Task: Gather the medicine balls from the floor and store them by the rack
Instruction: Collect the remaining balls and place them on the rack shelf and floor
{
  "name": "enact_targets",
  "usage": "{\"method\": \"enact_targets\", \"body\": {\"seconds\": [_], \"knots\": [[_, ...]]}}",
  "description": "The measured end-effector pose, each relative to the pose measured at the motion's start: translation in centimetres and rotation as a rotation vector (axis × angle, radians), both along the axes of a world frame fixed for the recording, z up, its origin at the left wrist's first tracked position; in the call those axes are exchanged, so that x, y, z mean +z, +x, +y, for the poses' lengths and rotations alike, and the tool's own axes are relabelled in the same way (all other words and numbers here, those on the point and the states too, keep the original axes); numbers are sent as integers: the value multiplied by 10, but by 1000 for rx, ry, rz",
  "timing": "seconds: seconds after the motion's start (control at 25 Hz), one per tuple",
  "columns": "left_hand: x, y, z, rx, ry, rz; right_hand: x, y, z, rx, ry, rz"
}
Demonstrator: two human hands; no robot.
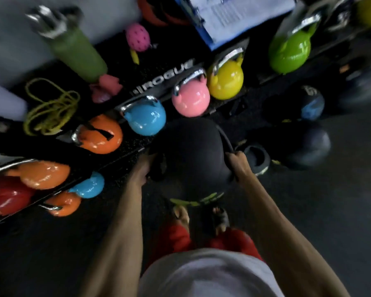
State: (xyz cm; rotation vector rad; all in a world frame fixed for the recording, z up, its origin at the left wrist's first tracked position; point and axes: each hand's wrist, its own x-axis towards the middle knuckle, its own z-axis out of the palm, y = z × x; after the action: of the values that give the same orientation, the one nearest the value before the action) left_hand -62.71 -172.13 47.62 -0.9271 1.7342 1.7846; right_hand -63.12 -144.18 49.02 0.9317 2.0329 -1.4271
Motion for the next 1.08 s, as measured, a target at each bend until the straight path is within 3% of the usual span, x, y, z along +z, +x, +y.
{"method": "enact_targets", "body": {"seconds": [0.24, 0.56, 0.8, 1.0, 1.08], "knots": [[82, 88, 9, 348, -103, 262, 95, -8, -20, 272, -100, 170], [170, 210, -15, 719, -271, 412, 192, 30, -95, 753, -245, 342], [256, 307, -30, 1025, -490, 353, 255, 83, -169, 1038, -370, 487], [308, 386, -61, 1230, -643, 357, 322, 146, -240, 1138, -471, 604], [316, 411, -77, 1292, -610, 366, 336, 166, -264, 1156, -463, 657]]}}
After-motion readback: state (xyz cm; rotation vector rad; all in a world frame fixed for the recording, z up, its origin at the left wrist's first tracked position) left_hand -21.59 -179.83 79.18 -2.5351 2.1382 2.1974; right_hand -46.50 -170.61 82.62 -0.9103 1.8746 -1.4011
